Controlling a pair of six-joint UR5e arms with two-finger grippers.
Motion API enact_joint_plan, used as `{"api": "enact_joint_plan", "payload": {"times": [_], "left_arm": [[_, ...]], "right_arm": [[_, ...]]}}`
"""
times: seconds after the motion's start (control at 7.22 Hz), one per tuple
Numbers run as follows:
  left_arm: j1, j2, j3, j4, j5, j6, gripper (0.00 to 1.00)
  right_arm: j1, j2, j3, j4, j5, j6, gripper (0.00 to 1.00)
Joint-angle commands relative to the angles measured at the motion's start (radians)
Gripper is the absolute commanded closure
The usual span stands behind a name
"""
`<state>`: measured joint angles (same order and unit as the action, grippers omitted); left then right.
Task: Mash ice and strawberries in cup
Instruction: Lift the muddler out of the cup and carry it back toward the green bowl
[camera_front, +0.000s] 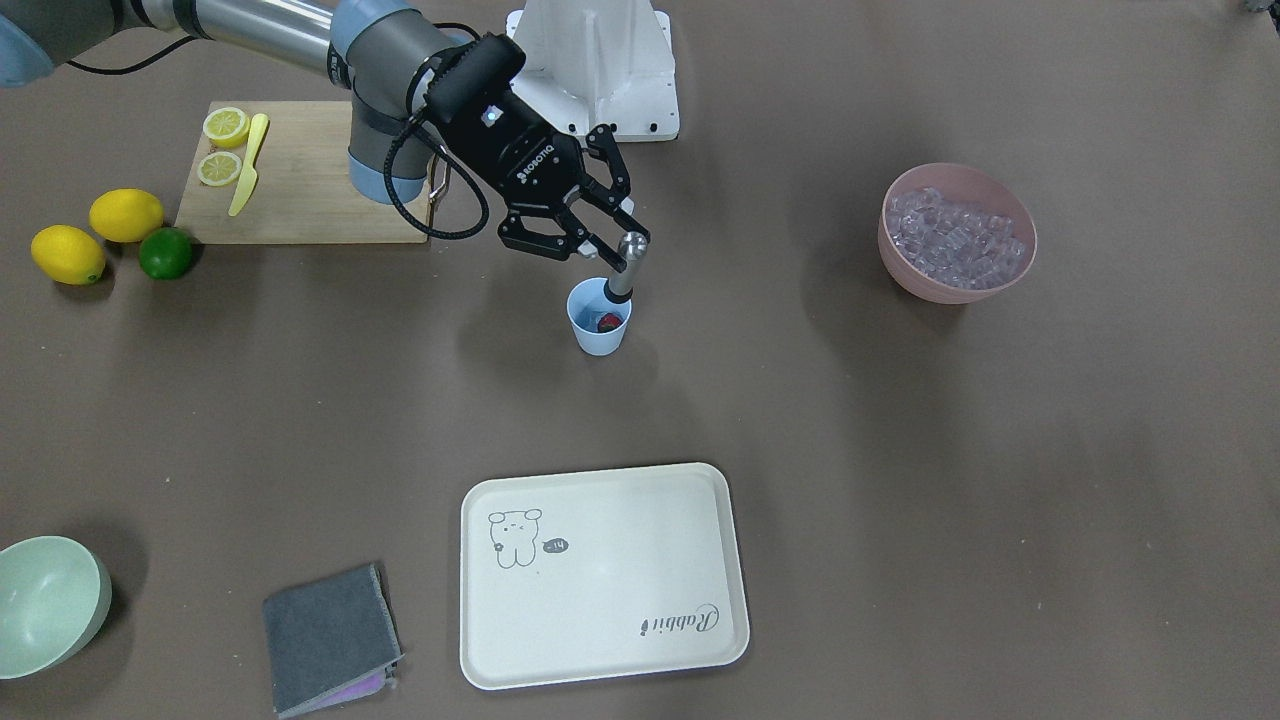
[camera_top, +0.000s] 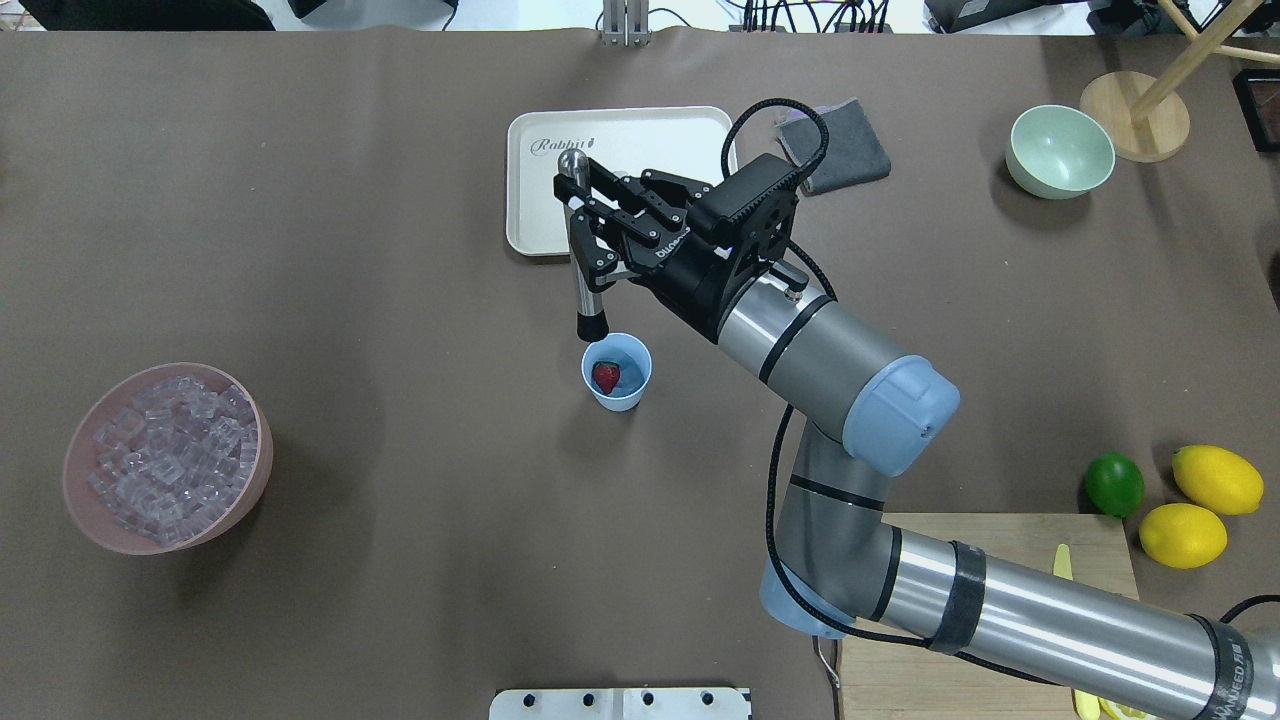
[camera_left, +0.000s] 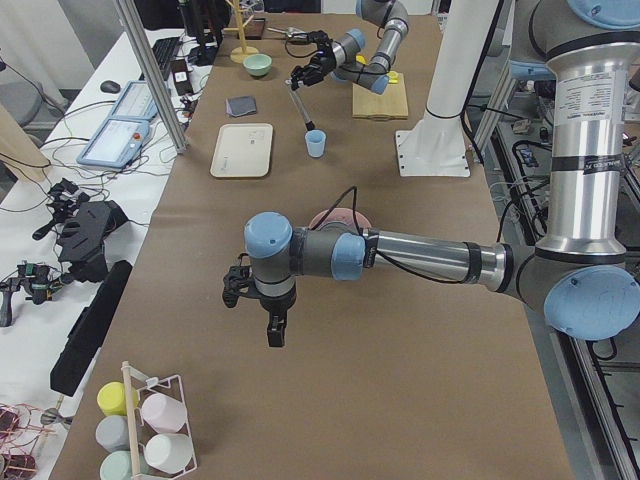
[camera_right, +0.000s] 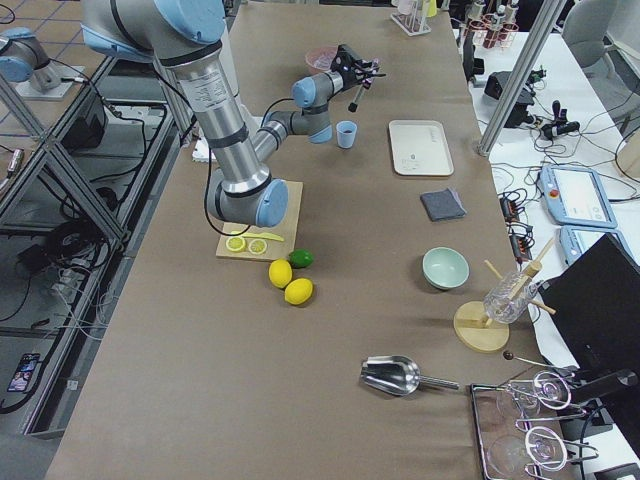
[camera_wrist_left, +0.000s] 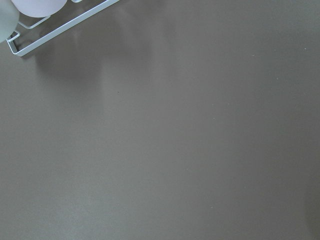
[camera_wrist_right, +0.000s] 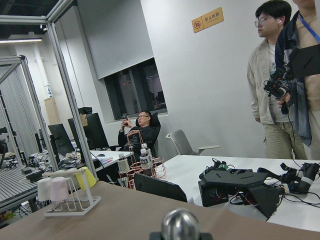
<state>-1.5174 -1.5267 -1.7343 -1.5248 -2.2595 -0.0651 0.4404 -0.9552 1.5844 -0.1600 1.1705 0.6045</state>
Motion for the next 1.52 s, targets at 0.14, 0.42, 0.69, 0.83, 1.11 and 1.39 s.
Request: {"api": "enact_joint_plan", "payload": {"times": [0.14,0.42,0.69,0.83,1.11,1.39], "left_arm": [[0.0,-0.012,-0.005,0.0,0.002,0.001,0.02],[0.0,-0.033,-0.017,0.0,0.003,0.002,0.02],[0.002,-0.035,-0.021,-0.047,0.011,0.002,0.02],[0.003,-0.035,-0.024,-0.055,0.014,0.002,0.02],[0.009,-0.038,-0.021,-0.093,0.018,0.002,0.02],[0.04,-0.049,-0.022,-0.103,0.054,0.004,0.02]], "right_arm": [[0.09,0.007,0.153,-0.394,0.023,0.043,1.0],[0.324,-0.069,0.184,-0.647,0.282,0.043,1.0],[0.578,-0.163,0.183,-0.923,0.65,0.009,1.0],[0.637,-0.203,0.174,-1.035,0.744,-0.091,1.0],[0.662,-0.22,0.14,-1.299,0.811,-0.121,1.0],[0.689,-0.224,0.019,-1.397,1.002,-0.048,1.0]]}}
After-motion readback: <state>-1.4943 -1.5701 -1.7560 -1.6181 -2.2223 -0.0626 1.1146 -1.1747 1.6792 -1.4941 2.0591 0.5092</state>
